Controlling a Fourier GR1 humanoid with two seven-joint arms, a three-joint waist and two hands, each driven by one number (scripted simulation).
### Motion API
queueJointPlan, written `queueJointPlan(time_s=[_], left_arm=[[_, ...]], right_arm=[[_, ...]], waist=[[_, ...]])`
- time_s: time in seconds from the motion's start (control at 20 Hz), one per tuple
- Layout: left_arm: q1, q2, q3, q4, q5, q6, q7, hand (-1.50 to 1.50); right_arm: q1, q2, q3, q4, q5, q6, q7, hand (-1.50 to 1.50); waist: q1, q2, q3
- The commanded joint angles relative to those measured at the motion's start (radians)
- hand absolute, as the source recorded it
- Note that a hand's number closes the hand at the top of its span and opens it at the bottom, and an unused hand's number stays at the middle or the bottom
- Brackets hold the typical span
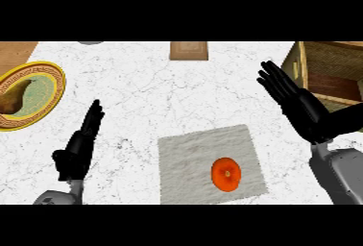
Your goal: Pick the squash from the placemat and place it in the basket
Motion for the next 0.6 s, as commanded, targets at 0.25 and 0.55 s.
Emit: queueJointPlan(time_s=[0.25, 0.55], left_arm=[[-0.108, 0.139, 0.123, 0.015, 0.07, -0.08, 0.176, 0.0], [-0.109, 0.127, 0.126, 0.044, 0.117, -0.109, 0.24, 0.0]], right_arm=[[-0.237, 0.11, -0.105, 0.159, -0.21, 0.317, -0.236, 1.5], [-0.104, 0.164, 0.32, -0.128, 0.423, 0.205, -0.509, -1.5]], waist=[[0.048, -0.003, -0.006], [-0.01, -0.029, -0.01]])
